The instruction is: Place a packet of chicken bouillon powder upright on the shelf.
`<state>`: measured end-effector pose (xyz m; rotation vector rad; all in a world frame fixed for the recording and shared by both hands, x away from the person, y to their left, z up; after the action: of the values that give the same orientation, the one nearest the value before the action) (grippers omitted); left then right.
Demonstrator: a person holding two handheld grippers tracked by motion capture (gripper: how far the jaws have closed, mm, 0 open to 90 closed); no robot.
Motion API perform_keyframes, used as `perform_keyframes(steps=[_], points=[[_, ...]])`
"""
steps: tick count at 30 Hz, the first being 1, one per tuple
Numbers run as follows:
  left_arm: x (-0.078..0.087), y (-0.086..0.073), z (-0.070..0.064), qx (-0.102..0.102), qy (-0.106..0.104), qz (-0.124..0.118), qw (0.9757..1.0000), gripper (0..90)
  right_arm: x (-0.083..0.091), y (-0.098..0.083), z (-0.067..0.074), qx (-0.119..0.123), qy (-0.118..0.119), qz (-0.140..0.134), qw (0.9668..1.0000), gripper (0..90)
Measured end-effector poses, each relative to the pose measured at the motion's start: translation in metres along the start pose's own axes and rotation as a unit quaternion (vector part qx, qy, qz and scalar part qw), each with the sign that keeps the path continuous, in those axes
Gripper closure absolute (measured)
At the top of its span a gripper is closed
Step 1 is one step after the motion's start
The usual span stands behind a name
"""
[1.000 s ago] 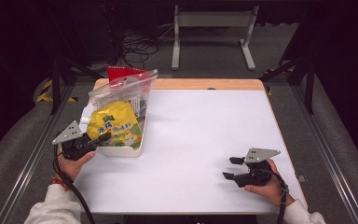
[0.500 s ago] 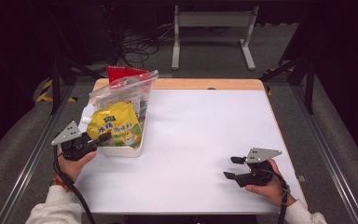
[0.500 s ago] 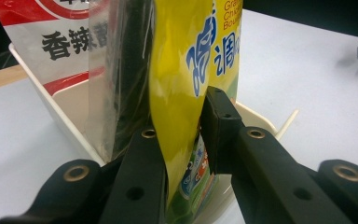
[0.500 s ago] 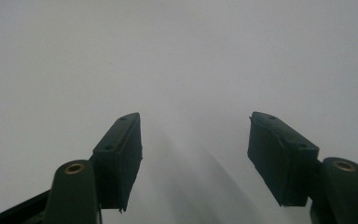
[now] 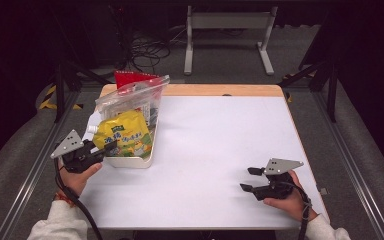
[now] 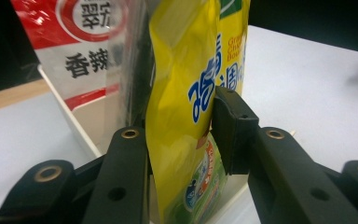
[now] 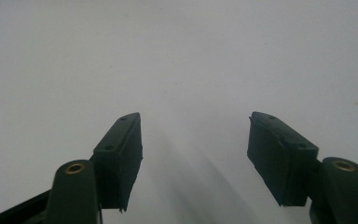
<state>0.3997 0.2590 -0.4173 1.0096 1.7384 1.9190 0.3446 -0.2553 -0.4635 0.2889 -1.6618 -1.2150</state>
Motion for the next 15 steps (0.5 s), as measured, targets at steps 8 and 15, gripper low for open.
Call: perform_keyframes(steps=[8, 15], points=[[0.011, 0.005, -0.008, -0.007, 0.045, -0.009, 0.9989, 55.4, 0.003, 0.002, 0.000, 0.005, -0.009, -0.007, 0.9999, 35.5], [0.021, 0.005, -0.018, 0.003, 0.086, -0.009, 0.9962, 36.3, 0.008, 0.004, -0.003, 0.003, -0.020, -0.020, 0.9996, 35.7]])
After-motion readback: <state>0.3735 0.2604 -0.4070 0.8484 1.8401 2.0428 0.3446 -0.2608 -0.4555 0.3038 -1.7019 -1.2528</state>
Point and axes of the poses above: each handheld gripper's, and its own axes: x roughly backward along the jaws, y roughly out of its top, z roughly to its left, the point moved 4 cm from there along -x, roughly forward along the jaws, and after that the axes turned 2 degrees about -z, right-handed, at the moved point
